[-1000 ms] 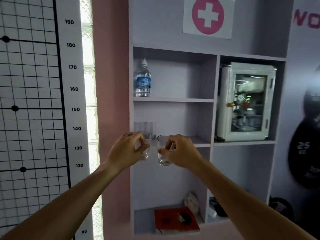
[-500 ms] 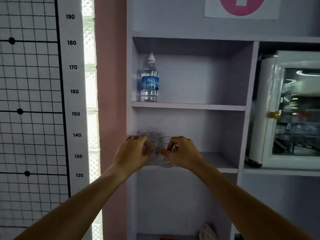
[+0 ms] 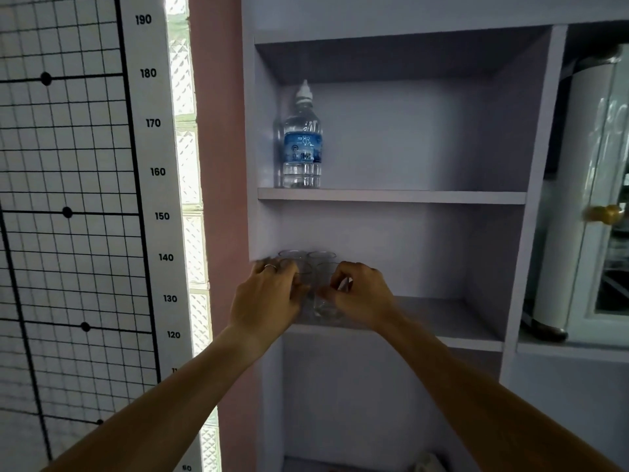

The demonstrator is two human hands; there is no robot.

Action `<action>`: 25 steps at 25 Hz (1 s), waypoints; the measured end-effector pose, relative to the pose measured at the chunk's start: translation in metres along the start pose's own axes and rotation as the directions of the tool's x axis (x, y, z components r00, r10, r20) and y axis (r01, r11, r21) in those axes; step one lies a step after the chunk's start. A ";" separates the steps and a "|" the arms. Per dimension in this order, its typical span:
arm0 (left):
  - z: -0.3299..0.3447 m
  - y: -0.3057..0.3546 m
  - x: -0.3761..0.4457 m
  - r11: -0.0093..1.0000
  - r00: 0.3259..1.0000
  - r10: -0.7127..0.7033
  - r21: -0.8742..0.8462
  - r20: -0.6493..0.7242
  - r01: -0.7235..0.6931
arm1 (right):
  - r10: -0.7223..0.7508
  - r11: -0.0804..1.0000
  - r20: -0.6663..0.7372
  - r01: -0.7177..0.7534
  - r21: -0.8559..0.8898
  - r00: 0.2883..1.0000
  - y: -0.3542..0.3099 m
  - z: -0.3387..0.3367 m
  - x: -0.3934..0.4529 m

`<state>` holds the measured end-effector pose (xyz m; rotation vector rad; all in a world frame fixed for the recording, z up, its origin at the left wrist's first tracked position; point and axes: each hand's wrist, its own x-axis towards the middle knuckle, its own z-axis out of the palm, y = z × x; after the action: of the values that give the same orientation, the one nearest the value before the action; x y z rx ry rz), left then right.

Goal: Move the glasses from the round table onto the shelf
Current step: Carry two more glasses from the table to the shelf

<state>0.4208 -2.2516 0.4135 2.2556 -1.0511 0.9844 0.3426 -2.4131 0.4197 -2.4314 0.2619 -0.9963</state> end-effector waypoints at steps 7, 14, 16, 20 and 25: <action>0.004 0.002 0.000 0.993 1.000 -0.018 0.114 0.011 0.016 | -0.007 0.993 -0.033 0.011 0.120 0.999 0.008 0.007 0.004; 0.004 0.003 -0.004 0.991 1.000 -0.002 0.135 -0.027 0.006 | 0.026 0.975 -0.039 -0.017 0.221 0.999 0.009 0.012 0.002; 0.004 0.002 -0.004 0.990 0.999 0.020 0.138 -0.029 -0.016 | 0.037 0.971 -0.049 -0.024 0.240 0.998 0.010 0.014 0.002; 0.006 -0.001 -0.005 0.986 0.998 0.059 0.157 -0.035 -0.052 | 0.011 0.970 -0.050 0.001 0.245 0.999 0.013 0.019 0.004; 0.010 -0.006 -0.006 0.984 0.997 0.076 0.160 -0.001 -0.075 | -0.036 0.972 -0.091 0.056 0.229 0.995 0.016 0.023 0.003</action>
<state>0.4271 -2.2511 0.4021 2.3526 -1.0970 1.1441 0.3605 -2.4197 0.3992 -2.1962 0.1118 -1.0900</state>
